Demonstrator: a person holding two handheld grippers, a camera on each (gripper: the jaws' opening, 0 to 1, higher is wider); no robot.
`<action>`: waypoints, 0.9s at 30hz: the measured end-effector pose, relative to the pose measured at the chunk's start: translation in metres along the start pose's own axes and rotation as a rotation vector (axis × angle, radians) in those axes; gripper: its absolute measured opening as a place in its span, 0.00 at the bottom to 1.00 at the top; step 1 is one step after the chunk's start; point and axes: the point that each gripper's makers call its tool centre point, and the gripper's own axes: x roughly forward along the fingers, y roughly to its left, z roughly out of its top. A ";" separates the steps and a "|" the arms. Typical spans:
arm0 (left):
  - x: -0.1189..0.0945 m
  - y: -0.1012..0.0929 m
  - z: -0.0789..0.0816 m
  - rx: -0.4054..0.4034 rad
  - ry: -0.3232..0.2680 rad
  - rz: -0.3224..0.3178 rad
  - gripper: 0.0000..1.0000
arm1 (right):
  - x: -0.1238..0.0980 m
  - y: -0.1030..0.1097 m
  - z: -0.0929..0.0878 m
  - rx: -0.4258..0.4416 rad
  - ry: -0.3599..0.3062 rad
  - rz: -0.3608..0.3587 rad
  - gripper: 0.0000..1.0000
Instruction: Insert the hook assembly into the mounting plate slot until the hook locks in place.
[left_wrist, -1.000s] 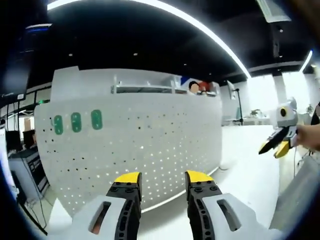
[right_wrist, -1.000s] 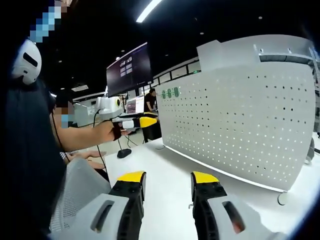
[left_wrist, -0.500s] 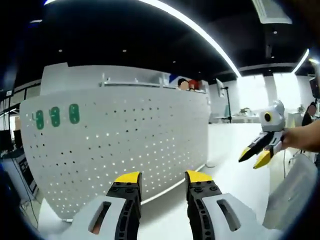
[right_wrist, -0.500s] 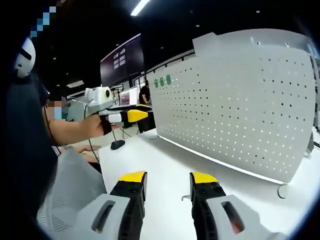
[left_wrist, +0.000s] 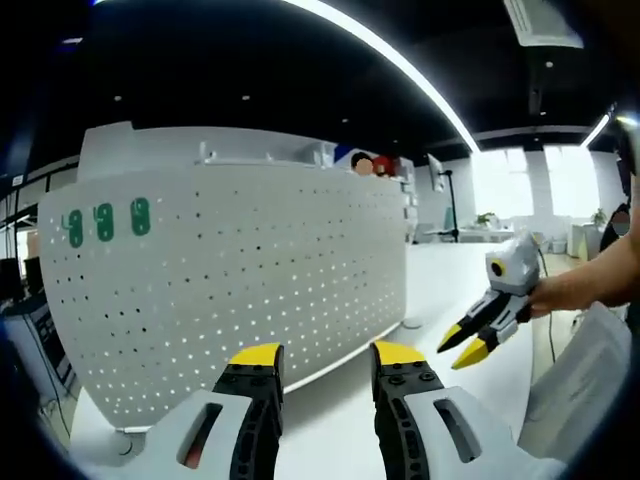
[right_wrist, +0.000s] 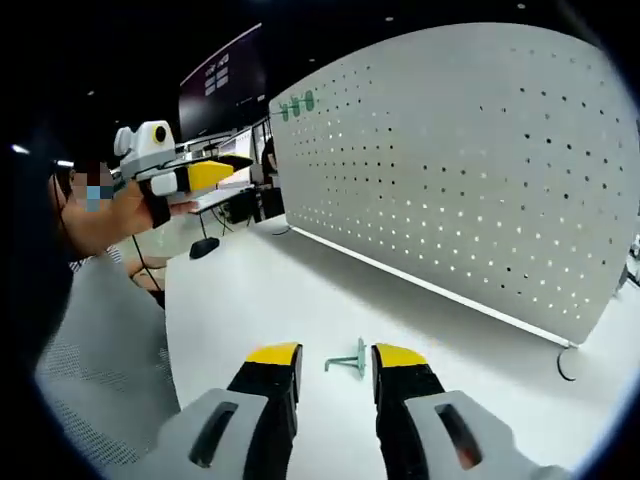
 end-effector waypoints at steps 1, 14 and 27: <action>0.000 -0.001 -0.001 -0.004 0.002 -0.003 0.35 | 0.002 -0.001 -0.001 0.004 0.001 -0.001 0.26; -0.007 -0.011 -0.004 -0.021 0.008 -0.026 0.36 | 0.024 -0.017 -0.026 0.007 0.059 -0.021 0.24; -0.013 -0.034 -0.021 -0.022 0.047 -0.124 0.39 | 0.044 -0.020 -0.049 -0.006 0.130 -0.010 0.19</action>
